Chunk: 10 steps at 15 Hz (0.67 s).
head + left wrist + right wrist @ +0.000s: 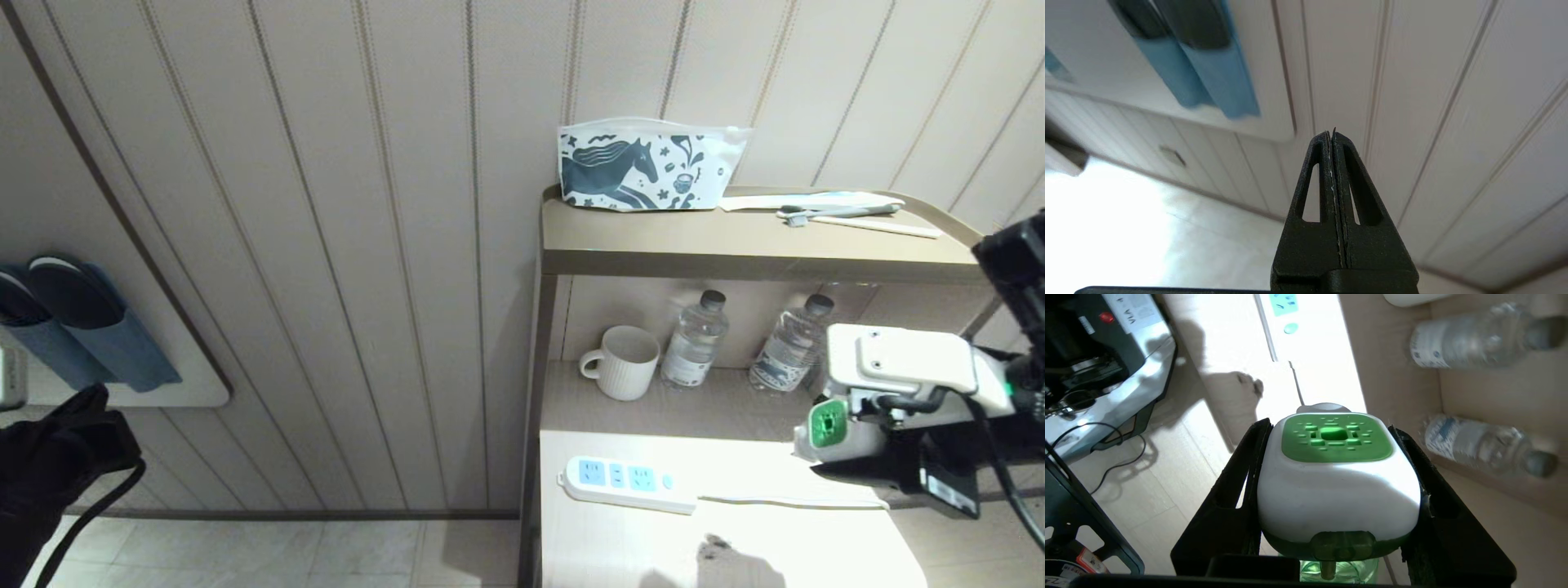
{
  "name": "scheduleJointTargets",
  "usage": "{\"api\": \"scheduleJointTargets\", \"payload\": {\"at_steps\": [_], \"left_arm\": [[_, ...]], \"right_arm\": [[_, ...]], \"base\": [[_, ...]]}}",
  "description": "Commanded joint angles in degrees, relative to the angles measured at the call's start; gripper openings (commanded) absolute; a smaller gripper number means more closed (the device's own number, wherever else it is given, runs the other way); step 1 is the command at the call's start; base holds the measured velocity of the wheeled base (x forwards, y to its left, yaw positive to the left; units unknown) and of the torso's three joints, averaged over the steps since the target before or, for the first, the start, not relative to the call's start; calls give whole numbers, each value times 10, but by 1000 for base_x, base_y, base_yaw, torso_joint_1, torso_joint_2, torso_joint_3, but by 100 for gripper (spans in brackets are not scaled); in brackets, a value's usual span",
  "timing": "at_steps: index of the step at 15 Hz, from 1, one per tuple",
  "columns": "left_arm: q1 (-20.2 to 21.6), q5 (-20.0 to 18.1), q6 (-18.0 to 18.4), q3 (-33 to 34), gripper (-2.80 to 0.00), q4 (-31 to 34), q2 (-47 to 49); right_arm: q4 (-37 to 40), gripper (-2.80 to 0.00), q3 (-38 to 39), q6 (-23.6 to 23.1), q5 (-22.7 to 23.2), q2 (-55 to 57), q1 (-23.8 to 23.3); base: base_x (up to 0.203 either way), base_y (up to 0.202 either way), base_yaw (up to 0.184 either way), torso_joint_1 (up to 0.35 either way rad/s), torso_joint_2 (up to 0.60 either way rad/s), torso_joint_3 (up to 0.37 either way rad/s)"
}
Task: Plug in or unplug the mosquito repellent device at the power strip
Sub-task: Place the mosquito repellent liquid on the table
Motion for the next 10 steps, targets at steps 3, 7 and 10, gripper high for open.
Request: {"api": "scheduleJointTargets", "payload": {"at_steps": [3, 7, 10], "left_arm": [[27, -18, 1, -121, -280, 335, -288], [33, -56, -21, -241, -280, 708, -503], [35, -54, -29, -192, -280, 772, -641]], "right_arm": [[23, -280, 4, -3, 1, -71, -31], [34, -280, 24, -1, 2, -106, -32], [35, -280, 32, -1, 2, -125, -53]], "base": [[0, 0, 0, 0, 0, 0], [0, 0, 0, 0, 0, 0], [0, 0, 0, 0, 0, 0]]}}
